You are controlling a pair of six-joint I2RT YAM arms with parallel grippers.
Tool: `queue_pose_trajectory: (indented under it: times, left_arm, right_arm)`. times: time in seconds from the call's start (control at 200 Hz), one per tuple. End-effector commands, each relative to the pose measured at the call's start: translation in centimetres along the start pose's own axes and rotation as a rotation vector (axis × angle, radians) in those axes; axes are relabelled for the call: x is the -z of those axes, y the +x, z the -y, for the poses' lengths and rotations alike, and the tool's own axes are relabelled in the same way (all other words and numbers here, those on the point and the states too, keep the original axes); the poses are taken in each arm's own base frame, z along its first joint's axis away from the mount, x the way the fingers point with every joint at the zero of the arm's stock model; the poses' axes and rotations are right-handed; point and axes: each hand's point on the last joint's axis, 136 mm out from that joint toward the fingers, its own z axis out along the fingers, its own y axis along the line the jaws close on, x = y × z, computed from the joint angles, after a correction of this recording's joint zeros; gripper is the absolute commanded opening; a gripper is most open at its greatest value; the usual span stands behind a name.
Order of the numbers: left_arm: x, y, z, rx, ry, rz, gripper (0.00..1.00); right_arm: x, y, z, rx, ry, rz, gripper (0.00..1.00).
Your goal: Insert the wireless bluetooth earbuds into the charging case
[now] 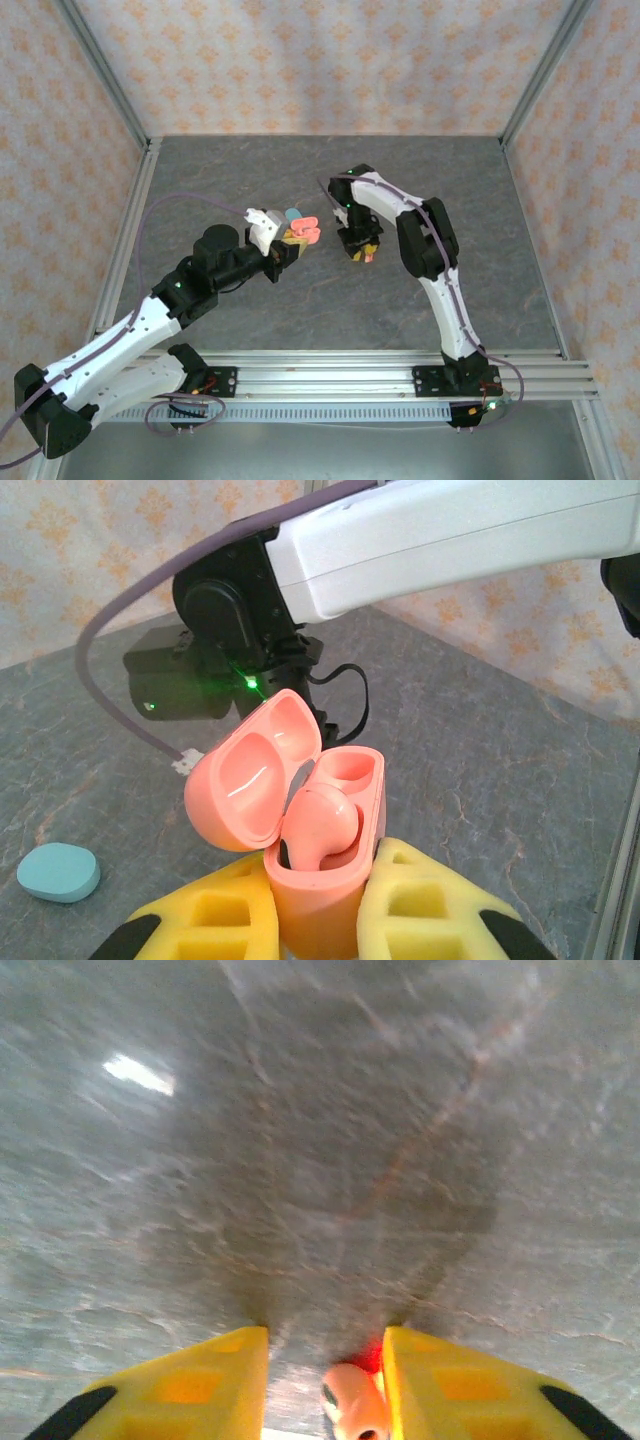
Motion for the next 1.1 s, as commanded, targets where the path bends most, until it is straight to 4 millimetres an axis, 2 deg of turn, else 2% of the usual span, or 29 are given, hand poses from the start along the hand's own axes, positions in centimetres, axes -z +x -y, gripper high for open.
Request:
queue_pose_trajectory:
  times: [0.0,0.155,0.23,0.325,0.42,0.49,0.61,0.696,0.831,1.096]
  left_arm:
    - [0.6,-0.2,0.2,0.01,-0.003,0.013,0.0]
    - [0.9,-0.1,0.1,0.021,-0.013,0.014,0.0]
    - [0.8,-0.1,0.2,0.022,-0.013,0.014,0.0]
    - [0.7,-0.1,0.2,0.023,-0.011,0.011,0.0]
    - [0.3,0.0,0.3,0.022,-0.005,0.006,0.0]
    - [0.1,0.1,0.4,0.021,0.0,0.003,0.0]
    - [-0.6,0.2,0.6,0.021,0.013,-0.004,0.0]
    - [-1.0,0.3,0.8,0.019,0.024,-0.013,0.0]
    - [-1.4,0.3,0.9,0.015,0.03,-0.021,0.0]
    - [-1.1,0.7,0.6,0.017,0.012,-0.024,0.0]
  right_arm:
    - [2.3,-1.4,-1.5,-0.017,-0.055,0.078,0.4]
    - [6.9,-3.0,-2.2,-0.051,-0.088,0.285,0.41]
    - [8.7,-2.8,-1.8,-0.087,-0.088,0.369,0.4]
    - [9.6,-1.8,-1.1,-0.175,-0.115,0.447,0.38]
    - [8.9,0.0,0.1,-0.318,-0.156,0.49,0.38]
    - [7.5,1.7,0.8,-0.427,-0.172,0.491,0.38]
    - [4.7,3.3,0.2,-0.54,-0.24,0.458,0.39]
    - [3.0,3.4,-0.5,-0.561,-0.248,0.415,0.41]
    - [1.7,2.7,-1.3,-0.543,-0.225,0.367,0.42]
    - [0.2,2.0,-0.5,-0.552,-0.146,0.35,0.41]
